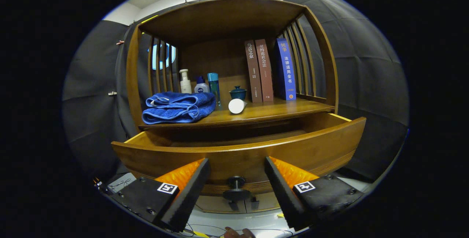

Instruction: Pull open the drawer, take out the items inside it, and place them on the countertop above the cabinet.

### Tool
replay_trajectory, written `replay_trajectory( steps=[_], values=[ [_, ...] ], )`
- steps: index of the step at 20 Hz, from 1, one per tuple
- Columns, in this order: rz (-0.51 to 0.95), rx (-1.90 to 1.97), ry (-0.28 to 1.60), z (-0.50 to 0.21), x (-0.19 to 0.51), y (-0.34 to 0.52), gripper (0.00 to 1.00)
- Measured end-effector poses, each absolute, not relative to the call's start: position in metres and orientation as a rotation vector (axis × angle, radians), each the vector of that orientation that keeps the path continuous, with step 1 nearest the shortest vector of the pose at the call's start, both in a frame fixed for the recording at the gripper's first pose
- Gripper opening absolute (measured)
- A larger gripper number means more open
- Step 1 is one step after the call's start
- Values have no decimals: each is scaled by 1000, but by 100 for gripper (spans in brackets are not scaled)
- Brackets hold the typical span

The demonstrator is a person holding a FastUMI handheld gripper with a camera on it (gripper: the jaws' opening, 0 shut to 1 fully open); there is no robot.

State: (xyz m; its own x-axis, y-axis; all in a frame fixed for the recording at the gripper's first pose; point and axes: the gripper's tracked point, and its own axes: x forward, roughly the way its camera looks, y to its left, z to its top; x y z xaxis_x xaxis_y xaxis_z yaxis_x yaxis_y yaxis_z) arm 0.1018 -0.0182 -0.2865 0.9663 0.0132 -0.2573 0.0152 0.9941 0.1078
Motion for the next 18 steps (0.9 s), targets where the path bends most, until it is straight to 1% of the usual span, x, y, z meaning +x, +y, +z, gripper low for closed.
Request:
replay_trajectory(
  steps=[6,18],
  values=[
    [-3,94,261,-294,145,-21,99],
    [-3,111,270,-303,180,-24,99]
  ],
)
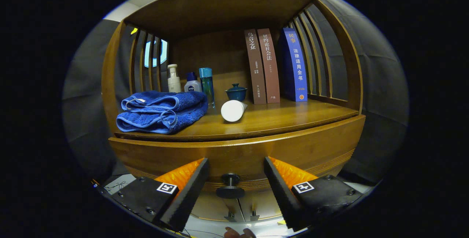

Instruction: Pull open the drawer, take out the items inside it, and place them on the countertop above the cabinet.

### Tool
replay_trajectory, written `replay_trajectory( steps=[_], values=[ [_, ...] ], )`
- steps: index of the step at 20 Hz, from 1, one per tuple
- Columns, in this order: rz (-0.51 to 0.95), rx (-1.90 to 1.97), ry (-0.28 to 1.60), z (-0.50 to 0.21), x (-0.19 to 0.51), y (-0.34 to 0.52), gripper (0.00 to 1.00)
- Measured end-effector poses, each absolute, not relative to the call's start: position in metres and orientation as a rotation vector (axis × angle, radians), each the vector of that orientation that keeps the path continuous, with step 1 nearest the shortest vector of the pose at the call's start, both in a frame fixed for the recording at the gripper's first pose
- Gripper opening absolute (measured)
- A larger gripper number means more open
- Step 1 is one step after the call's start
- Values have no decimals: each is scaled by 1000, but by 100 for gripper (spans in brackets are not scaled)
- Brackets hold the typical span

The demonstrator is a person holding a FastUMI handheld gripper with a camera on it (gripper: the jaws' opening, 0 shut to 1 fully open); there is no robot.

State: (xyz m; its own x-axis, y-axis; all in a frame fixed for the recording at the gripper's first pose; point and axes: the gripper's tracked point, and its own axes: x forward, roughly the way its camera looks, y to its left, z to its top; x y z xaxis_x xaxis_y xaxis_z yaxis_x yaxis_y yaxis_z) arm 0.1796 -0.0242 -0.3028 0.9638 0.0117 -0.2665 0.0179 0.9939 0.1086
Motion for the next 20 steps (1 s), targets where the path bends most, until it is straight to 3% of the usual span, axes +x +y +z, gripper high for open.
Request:
replay_trajectory(
  steps=[20],
  values=[
    [4,107,239,-279,176,-24,99]
  ],
)
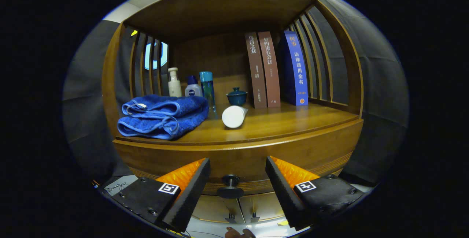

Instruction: Pull open the drawer, take out the items inside it, and place them on the countertop above the cabinet.

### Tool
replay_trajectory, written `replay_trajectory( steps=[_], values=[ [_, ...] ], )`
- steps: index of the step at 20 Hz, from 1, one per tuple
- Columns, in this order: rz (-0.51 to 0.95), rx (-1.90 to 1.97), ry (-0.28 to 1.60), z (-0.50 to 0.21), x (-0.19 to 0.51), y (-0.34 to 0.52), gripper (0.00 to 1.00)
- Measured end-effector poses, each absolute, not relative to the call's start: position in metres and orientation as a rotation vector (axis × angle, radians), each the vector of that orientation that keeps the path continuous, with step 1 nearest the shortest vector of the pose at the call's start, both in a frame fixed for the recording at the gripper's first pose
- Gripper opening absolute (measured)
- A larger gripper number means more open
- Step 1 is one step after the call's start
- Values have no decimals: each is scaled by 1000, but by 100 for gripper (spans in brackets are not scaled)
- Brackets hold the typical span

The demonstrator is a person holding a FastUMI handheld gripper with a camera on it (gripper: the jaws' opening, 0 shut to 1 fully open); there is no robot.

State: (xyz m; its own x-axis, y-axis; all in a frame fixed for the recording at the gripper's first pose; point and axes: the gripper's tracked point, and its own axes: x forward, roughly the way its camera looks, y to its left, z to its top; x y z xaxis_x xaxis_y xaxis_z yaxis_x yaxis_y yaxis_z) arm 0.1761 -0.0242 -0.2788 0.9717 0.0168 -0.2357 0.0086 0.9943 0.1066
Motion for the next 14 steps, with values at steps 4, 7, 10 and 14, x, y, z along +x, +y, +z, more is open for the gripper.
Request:
replay_trajectory(
  steps=[4,7,10,14],
  values=[
    [-10,71,187,-226,157,-28,99],
    [8,17,145,-178,139,-19,99],
    [29,1,120,-139,119,-12,99],
    [25,16,44,-86,93,-10,100]
  ],
)
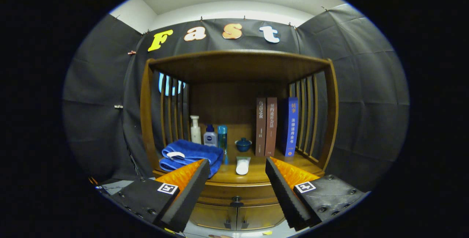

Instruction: Pull open the drawer, take out the items inside it, and place them on the countertop above the cabinet.

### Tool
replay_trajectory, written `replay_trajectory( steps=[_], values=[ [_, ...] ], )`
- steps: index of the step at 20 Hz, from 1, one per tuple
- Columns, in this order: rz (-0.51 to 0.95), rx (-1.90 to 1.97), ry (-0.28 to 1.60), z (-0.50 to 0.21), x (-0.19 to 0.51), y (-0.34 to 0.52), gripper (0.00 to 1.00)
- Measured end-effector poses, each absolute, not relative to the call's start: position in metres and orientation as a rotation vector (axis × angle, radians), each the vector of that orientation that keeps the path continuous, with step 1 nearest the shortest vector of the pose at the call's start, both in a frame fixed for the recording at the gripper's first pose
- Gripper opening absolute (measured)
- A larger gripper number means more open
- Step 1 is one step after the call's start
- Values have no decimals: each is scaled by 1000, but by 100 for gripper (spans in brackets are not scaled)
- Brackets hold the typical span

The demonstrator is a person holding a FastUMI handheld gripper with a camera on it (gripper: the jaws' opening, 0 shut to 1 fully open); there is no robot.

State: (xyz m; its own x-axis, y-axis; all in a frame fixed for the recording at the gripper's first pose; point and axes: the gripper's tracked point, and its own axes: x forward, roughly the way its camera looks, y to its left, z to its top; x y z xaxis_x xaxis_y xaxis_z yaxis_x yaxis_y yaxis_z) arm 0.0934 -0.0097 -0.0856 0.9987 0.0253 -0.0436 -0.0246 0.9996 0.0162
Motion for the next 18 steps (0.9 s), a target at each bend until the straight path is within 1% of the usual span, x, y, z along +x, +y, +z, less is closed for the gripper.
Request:
replay_trajectory(
  steps=[6,18],
  values=[
    [9,22,33,-32,59,-12,100],
    [38,22,21,5,22,-9,100]
  ],
)
